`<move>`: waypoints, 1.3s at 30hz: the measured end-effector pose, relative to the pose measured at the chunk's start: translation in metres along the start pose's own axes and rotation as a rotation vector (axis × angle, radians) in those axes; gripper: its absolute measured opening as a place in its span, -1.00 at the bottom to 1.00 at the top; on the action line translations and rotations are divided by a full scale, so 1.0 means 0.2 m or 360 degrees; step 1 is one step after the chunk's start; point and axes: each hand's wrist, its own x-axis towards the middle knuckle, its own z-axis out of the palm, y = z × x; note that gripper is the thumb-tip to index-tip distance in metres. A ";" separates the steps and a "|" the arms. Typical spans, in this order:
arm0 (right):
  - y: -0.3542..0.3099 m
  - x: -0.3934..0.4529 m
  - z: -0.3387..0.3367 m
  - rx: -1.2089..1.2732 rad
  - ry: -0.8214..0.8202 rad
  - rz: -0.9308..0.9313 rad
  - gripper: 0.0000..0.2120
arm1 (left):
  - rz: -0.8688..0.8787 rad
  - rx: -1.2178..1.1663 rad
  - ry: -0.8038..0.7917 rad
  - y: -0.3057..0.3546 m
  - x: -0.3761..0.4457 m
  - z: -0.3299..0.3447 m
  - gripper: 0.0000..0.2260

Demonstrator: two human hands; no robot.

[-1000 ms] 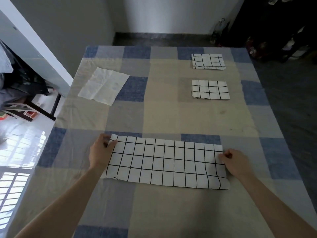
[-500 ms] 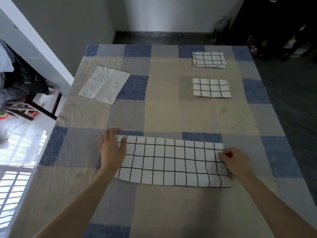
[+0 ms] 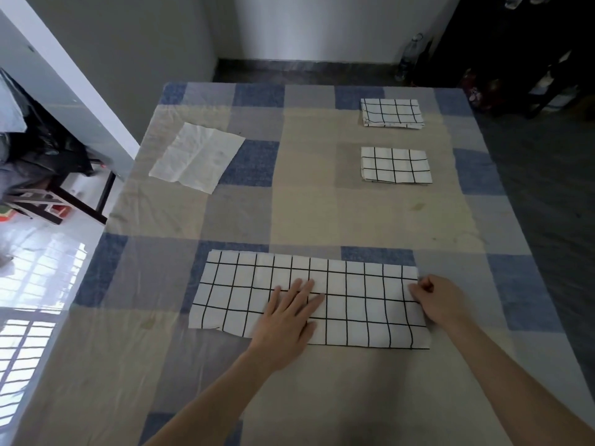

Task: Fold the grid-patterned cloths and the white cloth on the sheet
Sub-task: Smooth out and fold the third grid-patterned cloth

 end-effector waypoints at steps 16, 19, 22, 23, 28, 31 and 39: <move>0.01 0.02 0.02 -0.0120 0.0057 0.0029 -0.78 | 0.0114 0.0092 0.0016 -0.09 0.00 -0.02 -0.50; -0.04 -0.02 0.02 -0.0112 0.0308 0.0050 -0.81 | 0.0104 0.0095 0.0035 -0.09 0.00 -0.01 -0.50; -0.17 -0.13 0.07 -0.0157 0.0684 -0.0348 -0.84 | 0.0101 0.0085 0.0047 -0.08 0.00 -0.01 -0.50; -0.22 -0.17 0.11 -0.0192 0.0718 -0.0557 -0.86 | 0.0101 0.0081 0.0052 -0.08 0.00 -0.02 -0.50; -0.26 -0.27 0.42 -0.0641 0.0282 -0.0885 -0.60 | 0.0082 0.0088 0.0040 -0.08 0.00 0.00 -0.50; -0.19 -0.26 0.50 -0.0808 0.0200 -0.0855 -0.44 | 0.0086 0.0093 0.0014 -0.08 0.01 -0.01 -0.50; -0.18 -0.26 0.51 -0.0844 0.0234 -0.0833 -0.43 | -0.0141 0.0033 0.0063 -0.25 -0.09 -0.03 -0.51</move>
